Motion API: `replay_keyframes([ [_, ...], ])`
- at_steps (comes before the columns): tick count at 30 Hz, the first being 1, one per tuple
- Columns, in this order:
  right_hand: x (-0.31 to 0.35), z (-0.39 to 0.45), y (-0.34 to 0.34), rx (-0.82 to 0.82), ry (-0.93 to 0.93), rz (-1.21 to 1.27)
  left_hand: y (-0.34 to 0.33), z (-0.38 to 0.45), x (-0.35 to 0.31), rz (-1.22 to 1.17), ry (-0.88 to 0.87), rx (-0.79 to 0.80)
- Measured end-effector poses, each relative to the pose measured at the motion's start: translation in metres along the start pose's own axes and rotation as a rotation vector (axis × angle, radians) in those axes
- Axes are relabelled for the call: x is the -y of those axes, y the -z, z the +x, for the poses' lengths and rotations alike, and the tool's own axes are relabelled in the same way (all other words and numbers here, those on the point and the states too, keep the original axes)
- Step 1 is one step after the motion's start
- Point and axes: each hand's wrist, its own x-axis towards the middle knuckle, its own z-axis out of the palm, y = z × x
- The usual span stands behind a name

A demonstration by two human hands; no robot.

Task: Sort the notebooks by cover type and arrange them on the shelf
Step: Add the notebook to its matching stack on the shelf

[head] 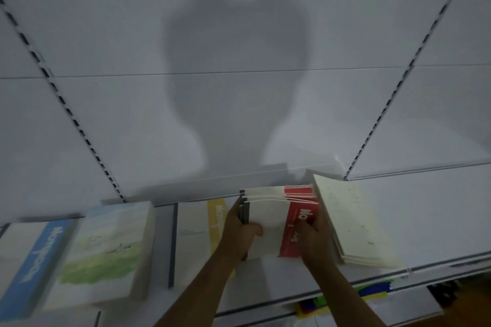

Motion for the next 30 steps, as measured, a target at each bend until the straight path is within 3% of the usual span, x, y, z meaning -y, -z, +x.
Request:
replay_keyframes([
  [6,-0.01,-0.014,0.011,0.014,-0.095,0.248,-0.012,-0.013,0.018,0.067,-0.082,-0.143],
  [10,-0.017,-0.012,0.007,0.05,-0.156,0.267,-0.023,-0.017,0.012,0.01,-0.052,-0.162],
  [14,-0.01,0.006,0.012,0.176,-0.048,0.252,-0.028,-0.006,0.0,-0.014,-0.066,-0.202],
  [21,-0.03,0.018,0.02,0.219,-0.09,0.196,-0.028,-0.013,0.01,0.095,0.008,-0.158],
  [30,-0.024,0.032,0.015,0.274,-0.067,0.277,-0.047,-0.004,0.007,-0.043,-0.036,-0.312],
])
